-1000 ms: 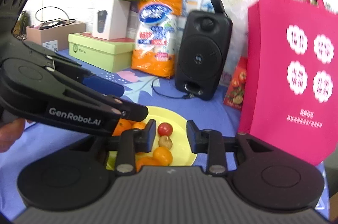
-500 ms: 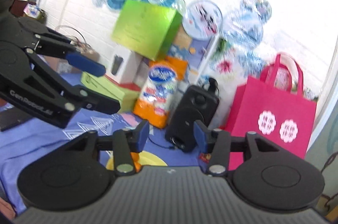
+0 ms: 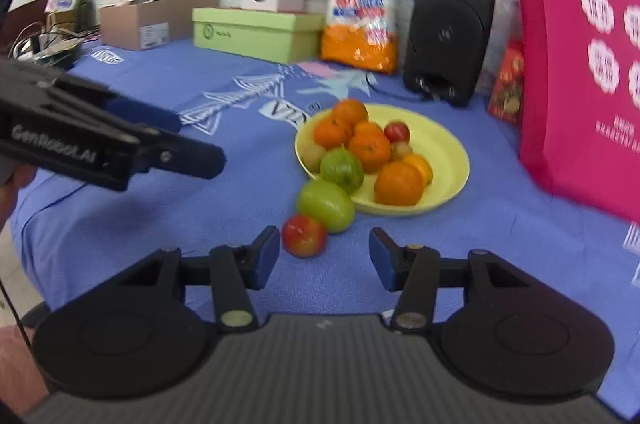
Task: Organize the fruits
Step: 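Lift both tools away from the plate and return toward the cloth, then grasp the green apple with the left tool while the right tool grasps a red tomato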
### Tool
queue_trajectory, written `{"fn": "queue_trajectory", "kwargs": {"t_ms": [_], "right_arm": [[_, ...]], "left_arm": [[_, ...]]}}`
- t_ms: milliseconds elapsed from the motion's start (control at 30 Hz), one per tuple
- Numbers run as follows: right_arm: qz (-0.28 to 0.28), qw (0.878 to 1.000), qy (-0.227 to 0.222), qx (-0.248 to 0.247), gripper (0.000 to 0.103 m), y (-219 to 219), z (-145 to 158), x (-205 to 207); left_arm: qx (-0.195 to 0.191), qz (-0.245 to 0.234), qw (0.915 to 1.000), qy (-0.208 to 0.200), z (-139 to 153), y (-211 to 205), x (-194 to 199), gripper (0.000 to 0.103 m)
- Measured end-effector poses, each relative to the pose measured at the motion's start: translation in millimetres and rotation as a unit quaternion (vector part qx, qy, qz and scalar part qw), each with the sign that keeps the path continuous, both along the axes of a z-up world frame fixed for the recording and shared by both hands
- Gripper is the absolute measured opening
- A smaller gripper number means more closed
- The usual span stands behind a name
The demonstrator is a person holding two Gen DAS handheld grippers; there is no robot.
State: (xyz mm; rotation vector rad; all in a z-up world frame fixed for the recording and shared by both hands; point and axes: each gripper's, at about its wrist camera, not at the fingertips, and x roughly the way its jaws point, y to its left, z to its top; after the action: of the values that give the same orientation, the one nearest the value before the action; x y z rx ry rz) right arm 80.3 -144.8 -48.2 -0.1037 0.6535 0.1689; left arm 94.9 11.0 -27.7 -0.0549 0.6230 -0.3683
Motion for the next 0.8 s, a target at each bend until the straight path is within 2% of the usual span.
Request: {"fn": "queue_trajectory", "kwargs": {"t_ms": [133,233,400,433,600,800], "right_arm": [[0.012,1.000,0.014,-0.007,0.048,9.9,-11.3,16.0],[0.014,1.000,0.024,-0.004,0.039,14.1,-23.9,30.4],[0.018,0.999,0.024,0.017,0.036,5.5,-26.7,34.7],[0.023,0.999,0.025,0.017,0.031,3.5,-26.0,33.5],[0.001,1.000,0.023,0.015,0.030,-16.2,-23.6,23.3],[-0.020,1.000,0.023,-0.004,0.030,-35.5,-22.5,11.8]], "left_arm": [[-0.004,-0.001,1.0000,0.001,-6.6,2.8,12.7,0.068],[-0.005,-0.002,1.0000,0.003,-10.9,3.9,19.0,0.070],[-0.004,-0.010,0.9999,0.011,-15.9,-6.6,29.4,0.072],[-0.006,-0.015,0.9998,0.012,-17.1,-9.5,30.3,0.072],[-0.015,-0.041,0.9988,0.021,-26.2,-33.7,38.3,0.072],[-0.015,-0.048,0.9983,0.027,-41.2,-59.9,56.1,0.072]]}}
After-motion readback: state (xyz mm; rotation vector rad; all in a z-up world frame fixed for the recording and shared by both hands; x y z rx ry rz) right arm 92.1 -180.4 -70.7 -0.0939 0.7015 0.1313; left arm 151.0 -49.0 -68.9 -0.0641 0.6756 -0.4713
